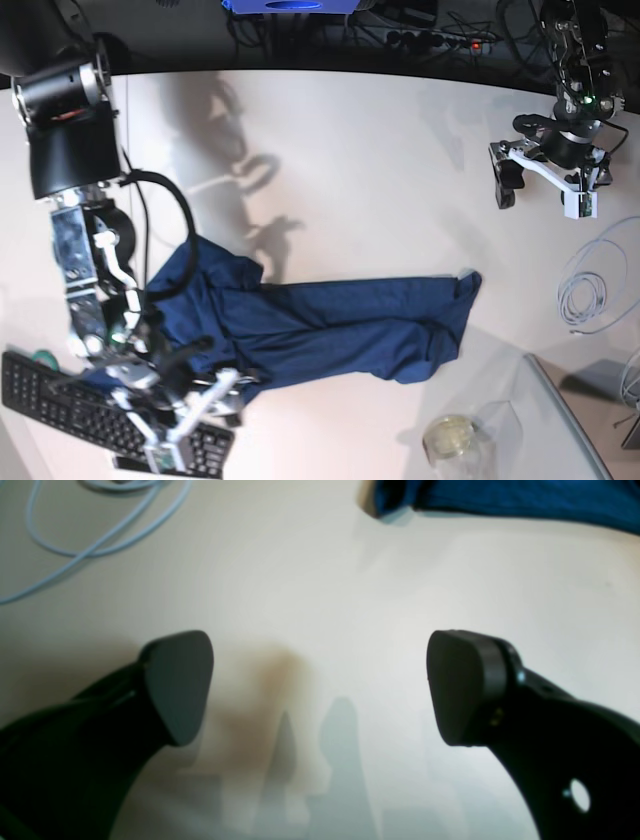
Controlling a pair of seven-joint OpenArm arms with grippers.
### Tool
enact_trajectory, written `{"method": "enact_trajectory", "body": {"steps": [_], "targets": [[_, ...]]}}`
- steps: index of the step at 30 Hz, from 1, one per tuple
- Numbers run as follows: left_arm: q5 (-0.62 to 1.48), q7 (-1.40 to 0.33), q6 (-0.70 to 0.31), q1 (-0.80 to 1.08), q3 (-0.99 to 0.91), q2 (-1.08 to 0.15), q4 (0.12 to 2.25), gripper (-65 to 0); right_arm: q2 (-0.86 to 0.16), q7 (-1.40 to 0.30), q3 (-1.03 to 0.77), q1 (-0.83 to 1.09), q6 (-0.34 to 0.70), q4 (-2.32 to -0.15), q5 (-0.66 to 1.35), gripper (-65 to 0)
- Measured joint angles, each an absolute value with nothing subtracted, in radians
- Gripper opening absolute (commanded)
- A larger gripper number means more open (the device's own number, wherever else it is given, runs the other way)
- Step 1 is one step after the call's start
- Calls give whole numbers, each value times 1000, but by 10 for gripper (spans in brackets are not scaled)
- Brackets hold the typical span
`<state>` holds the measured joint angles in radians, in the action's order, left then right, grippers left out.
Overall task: Layout the t-shirt on the table in an organized manner, then fold the t-shirt properly
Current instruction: 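Move the right gripper to the shirt near the keyboard and grasp, then grasp the shirt with the left gripper opposite the right gripper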
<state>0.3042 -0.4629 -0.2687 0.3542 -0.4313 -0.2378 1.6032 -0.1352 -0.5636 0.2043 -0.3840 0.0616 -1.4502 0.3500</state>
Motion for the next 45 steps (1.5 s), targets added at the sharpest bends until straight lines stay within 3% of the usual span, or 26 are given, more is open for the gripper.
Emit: {"method": "enact_trajectory", "body": {"steps": [3, 8, 20, 22, 25, 26, 31, 45], "targets": [[303, -463, -271, 343, -430, -235, 1540, 0, -136, -538, 64, -307, 46, -1429, 340, -263], [301, -466, -266, 296, -430, -236, 1431, 0, -64, -556, -107, -268, 57, -1163, 347, -266], [307, -461, -269, 305, -430, -234, 1452, 0, -74, -421, -125, -352, 50, -834, 340, -270], [308, -460, -269, 304, -430, -234, 1452, 0, -77, -410, -125, -367, 50, -809, 341, -347], [308, -460, -269, 305, -430, -233, 1452, 0, -77, -399, -125, -374, 50, -805, 340, -609], [308, -460, -269, 305, -430, -233, 1452, 0, -76, -400, -125, -374, 51, -805, 340, -650], [312, -460, -269, 296, -431, -233, 1448, 0, -73, -434, -126, -339, 50, -907, 338, -650], [310, -464, -269, 101, -432, -64, 1323, 0, -68, -585, -129, 41, 45, -1620, 339, -650]]}}
